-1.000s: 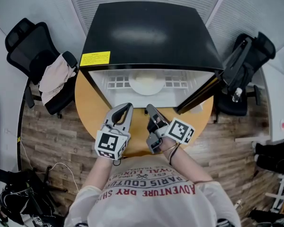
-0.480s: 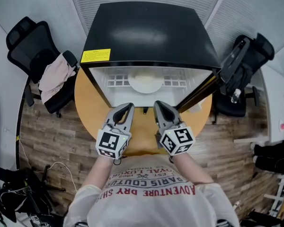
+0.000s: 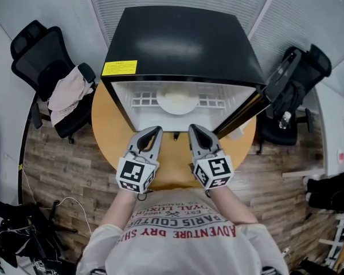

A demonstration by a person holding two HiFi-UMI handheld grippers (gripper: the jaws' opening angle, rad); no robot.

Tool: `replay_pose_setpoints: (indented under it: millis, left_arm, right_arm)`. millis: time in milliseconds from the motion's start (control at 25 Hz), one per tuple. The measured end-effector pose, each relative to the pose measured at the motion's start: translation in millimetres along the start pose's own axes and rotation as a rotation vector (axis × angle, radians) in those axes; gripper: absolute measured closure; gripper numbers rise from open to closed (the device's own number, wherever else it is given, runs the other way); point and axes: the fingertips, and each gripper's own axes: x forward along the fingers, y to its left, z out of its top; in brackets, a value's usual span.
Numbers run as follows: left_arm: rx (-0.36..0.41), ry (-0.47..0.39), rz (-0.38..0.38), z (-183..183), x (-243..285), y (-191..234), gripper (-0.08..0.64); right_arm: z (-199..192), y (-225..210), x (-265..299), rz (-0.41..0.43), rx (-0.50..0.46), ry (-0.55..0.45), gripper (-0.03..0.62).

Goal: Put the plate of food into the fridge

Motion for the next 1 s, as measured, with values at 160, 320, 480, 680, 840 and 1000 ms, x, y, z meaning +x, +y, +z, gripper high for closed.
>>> replay_pose_setpoints:
  millis: [160, 320, 480, 680, 840, 1000]
  left_arm:
    - [-0.002, -0.005, 0.006, 0, -2, 0, 0.534]
    - [0.002, -0.008, 0.005, 2, -3, 0, 0.534]
    - [0.000, -0.006, 0.008, 1, -5, 1, 0.534]
    - [-0.019, -0.007, 0.009, 0, -6, 3, 0.534]
    - [-0.018, -0.006, 0.012, 1, -8, 5, 0.534]
    - [-0.015, -0.006, 0.016, 2, -8, 8, 0.534]
  right_arm:
    - [6, 2, -3, -0.004, -0.059, -0.014, 0.563]
    - [10, 4, -4, -0.007, -0.067, -0.023, 0.563]
    - [13, 11, -6, -0.004, -0.122, -0.026, 0.563]
    - [15, 9, -4, -0.005, -0.115, -0.024, 0.563]
    - [15, 5, -4, -0.018, -0.115, -0.018, 0.563]
    - [15, 2, -2, -0.027, -0.113, -0.014, 0.563]
